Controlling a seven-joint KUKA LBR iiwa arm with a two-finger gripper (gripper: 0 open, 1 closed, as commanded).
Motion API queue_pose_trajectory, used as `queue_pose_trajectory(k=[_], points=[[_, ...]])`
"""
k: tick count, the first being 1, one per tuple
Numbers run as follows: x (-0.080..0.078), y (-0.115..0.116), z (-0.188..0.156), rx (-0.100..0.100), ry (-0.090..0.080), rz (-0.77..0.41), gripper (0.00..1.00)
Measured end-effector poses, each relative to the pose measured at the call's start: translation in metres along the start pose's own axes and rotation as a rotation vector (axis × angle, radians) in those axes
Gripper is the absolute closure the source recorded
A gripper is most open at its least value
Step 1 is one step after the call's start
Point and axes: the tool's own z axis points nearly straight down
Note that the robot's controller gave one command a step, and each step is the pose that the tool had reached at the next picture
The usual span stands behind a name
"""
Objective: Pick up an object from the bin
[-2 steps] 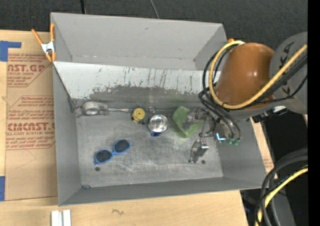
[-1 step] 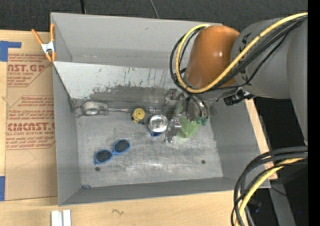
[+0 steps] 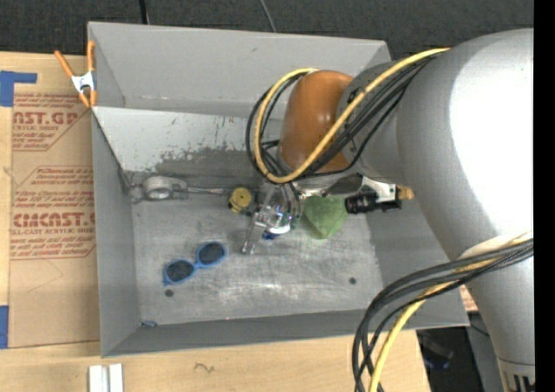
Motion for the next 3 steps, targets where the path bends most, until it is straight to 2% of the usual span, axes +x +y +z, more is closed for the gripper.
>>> queue_pose_trajectory(k=[1,2,3], points=[[0.001,0.002,-0.002,-0.002,0.004,-0.001,1.00],[0.009,0.025,-0.156,-0.005,-0.005,0.008,1.00],[0.010,0.024,-0.151,0.001,0.002,0.010,0.00]])
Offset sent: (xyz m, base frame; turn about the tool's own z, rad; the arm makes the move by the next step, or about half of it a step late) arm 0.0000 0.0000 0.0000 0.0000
